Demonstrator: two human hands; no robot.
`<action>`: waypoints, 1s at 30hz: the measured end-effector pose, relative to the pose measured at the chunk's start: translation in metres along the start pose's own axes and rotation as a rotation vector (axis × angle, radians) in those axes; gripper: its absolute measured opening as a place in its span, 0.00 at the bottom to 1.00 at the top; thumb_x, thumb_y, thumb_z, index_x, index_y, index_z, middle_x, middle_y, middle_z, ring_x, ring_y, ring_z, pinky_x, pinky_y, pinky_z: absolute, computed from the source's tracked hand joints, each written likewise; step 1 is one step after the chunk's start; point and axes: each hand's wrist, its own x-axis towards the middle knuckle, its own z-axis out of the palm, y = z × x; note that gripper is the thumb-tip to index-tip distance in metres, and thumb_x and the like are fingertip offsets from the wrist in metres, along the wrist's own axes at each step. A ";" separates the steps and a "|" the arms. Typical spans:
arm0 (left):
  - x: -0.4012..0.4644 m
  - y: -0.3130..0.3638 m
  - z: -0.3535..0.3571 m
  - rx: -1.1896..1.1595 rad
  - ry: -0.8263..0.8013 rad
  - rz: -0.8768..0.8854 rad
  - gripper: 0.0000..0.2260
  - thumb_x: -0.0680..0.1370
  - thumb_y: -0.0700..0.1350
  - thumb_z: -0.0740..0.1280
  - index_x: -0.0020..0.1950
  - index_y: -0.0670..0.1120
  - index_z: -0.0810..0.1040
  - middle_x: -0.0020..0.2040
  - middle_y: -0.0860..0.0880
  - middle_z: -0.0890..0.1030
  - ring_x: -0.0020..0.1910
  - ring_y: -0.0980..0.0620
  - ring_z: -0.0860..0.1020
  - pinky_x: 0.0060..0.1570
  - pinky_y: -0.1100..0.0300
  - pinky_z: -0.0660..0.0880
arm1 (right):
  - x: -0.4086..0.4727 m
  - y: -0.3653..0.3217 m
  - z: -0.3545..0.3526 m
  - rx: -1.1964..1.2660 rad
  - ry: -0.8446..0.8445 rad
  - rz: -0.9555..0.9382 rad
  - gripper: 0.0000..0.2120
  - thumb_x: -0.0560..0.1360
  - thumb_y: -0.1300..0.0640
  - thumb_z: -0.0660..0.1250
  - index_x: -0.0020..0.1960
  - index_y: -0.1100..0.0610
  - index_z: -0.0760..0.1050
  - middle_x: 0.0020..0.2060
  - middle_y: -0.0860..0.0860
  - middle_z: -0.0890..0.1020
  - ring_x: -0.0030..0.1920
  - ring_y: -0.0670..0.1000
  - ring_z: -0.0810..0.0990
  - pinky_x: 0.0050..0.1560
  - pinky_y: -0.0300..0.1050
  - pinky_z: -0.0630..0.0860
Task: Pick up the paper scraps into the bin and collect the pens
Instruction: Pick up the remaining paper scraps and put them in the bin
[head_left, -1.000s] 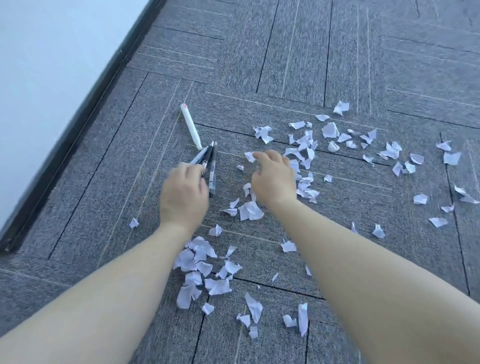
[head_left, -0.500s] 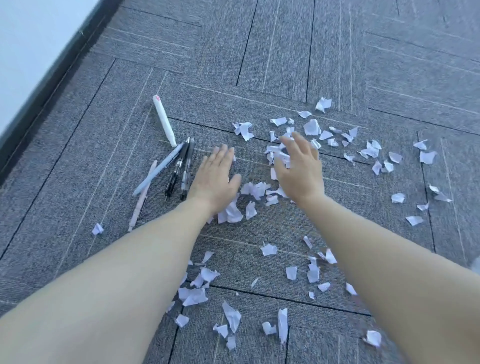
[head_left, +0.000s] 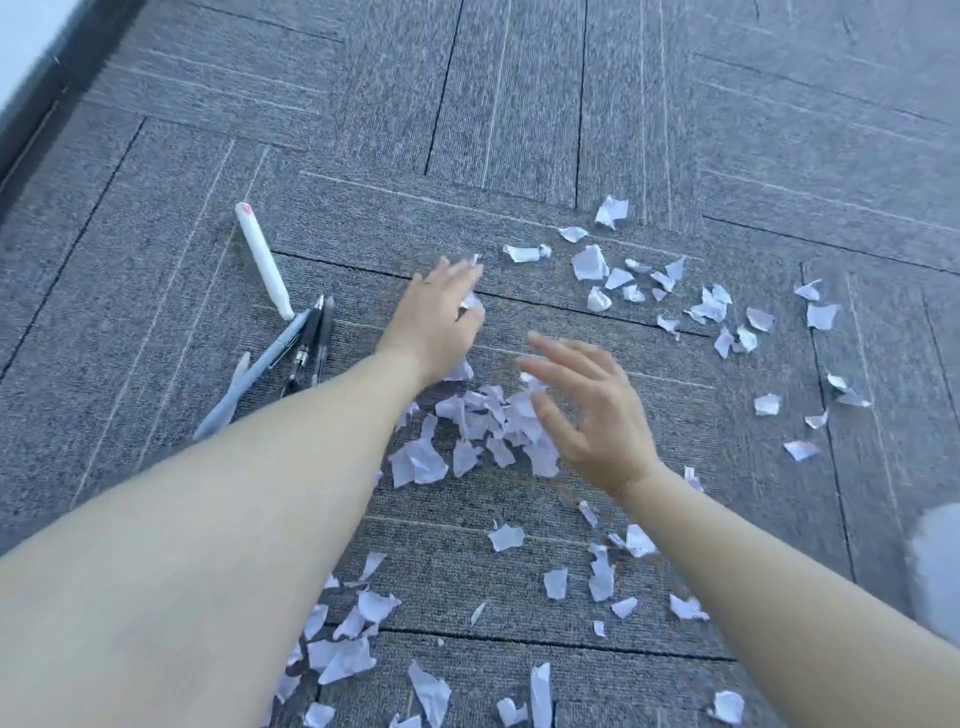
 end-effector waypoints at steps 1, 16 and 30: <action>-0.004 0.004 0.002 -0.073 -0.019 0.043 0.21 0.81 0.47 0.55 0.75 0.50 0.61 0.75 0.49 0.63 0.74 0.51 0.58 0.72 0.55 0.54 | 0.016 0.007 -0.008 0.003 0.106 0.079 0.19 0.78 0.46 0.58 0.67 0.48 0.75 0.71 0.45 0.71 0.71 0.52 0.65 0.70 0.56 0.64; -0.012 -0.006 0.017 -0.002 0.092 0.134 0.28 0.78 0.52 0.55 0.77 0.51 0.50 0.78 0.51 0.48 0.76 0.53 0.48 0.73 0.51 0.55 | 0.177 0.088 -0.044 -0.117 -0.174 0.321 0.27 0.77 0.49 0.60 0.75 0.48 0.63 0.76 0.49 0.58 0.75 0.56 0.58 0.72 0.60 0.62; -0.014 0.001 0.018 0.082 0.096 0.106 0.31 0.79 0.55 0.58 0.78 0.52 0.46 0.79 0.51 0.45 0.77 0.52 0.47 0.72 0.52 0.52 | 0.087 0.102 -0.047 -0.159 0.172 0.421 0.25 0.77 0.41 0.58 0.73 0.42 0.63 0.77 0.50 0.57 0.77 0.57 0.52 0.75 0.62 0.51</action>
